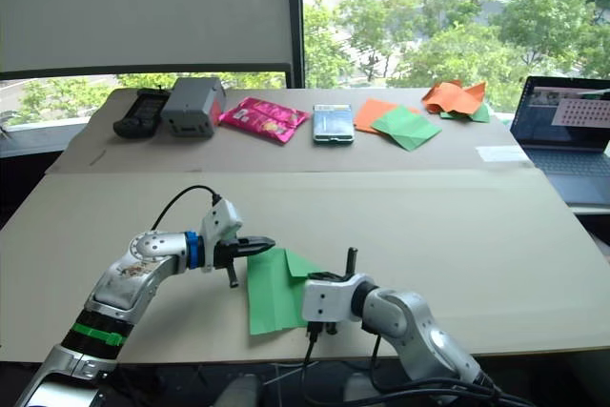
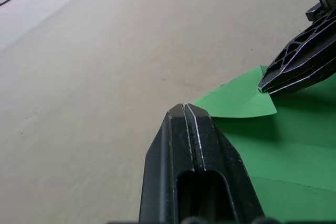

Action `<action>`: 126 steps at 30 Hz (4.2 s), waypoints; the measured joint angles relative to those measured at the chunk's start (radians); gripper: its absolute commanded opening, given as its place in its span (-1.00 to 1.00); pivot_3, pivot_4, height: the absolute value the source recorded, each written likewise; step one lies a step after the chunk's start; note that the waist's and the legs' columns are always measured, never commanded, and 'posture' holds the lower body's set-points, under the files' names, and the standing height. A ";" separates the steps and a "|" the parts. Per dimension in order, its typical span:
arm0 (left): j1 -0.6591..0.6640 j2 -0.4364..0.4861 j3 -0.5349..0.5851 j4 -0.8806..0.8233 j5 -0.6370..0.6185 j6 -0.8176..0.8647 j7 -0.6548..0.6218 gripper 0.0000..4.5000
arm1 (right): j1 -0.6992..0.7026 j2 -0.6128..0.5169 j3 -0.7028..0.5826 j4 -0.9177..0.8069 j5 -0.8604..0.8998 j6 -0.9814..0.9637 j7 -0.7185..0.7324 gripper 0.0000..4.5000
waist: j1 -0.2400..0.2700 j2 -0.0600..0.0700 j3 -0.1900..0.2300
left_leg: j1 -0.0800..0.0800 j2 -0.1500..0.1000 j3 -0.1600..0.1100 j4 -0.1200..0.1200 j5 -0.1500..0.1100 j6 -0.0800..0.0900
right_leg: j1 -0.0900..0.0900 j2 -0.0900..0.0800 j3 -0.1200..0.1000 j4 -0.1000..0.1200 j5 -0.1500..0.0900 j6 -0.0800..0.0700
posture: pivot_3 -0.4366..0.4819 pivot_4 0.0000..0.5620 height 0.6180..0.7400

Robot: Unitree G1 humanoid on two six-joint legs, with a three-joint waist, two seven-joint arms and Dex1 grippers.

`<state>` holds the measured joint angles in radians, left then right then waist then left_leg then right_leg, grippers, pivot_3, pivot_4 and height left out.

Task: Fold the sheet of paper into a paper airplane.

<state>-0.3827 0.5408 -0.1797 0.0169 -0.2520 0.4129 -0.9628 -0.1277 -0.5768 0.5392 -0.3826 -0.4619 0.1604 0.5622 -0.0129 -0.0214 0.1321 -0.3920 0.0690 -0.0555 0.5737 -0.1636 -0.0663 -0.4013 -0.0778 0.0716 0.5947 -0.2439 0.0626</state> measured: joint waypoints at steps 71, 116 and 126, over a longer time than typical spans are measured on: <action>-0.304 -0.202 -0.209 0.563 0.334 -0.422 -0.076 -1.00 | -0.019 0.153 -0.026 -0.143 -0.306 0.459 0.250 -0.14 | 0.008 0.001 -0.013 | 0.005 0.000 0.000 0.003 0.000 -0.001 | 0.013 0.000 -0.001 0.001 0.000 0.000 | -0.05 -0.47 0.64; -0.284 -0.193 -0.197 0.540 0.334 -0.430 -0.065 -1.00 | -0.235 0.310 -0.171 0.249 0.269 0.502 0.066 -0.99 | -0.003 0.004 -0.016 | 0.005 0.000 -0.001 0.002 0.000 -0.001 | 0.013 0.001 -0.001 0.003 0.000 0.000 | -0.05 -0.47 0.64; -0.285 -0.193 -0.197 0.541 0.334 -0.430 -0.065 -1.00 | -0.190 0.287 -0.172 0.184 0.285 0.529 0.047 -0.99 | -0.002 0.004 -0.017 | 0.005 0.000 -0.001 0.002 0.000 -0.001 | 0.013 0.000 -0.001 0.002 0.000 0.000 | -0.05 -0.47 0.64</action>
<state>-0.6673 0.3473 -0.3765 0.5582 0.0821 -0.0173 -1.0282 -0.3181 -0.2898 0.3677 -0.1981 -0.1765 0.6890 0.6095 -0.0147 -0.0171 0.1146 -0.3866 0.0689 -0.0563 0.5761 -0.1638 -0.0672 -0.3886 -0.0774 0.0704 0.5968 -0.2440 0.0631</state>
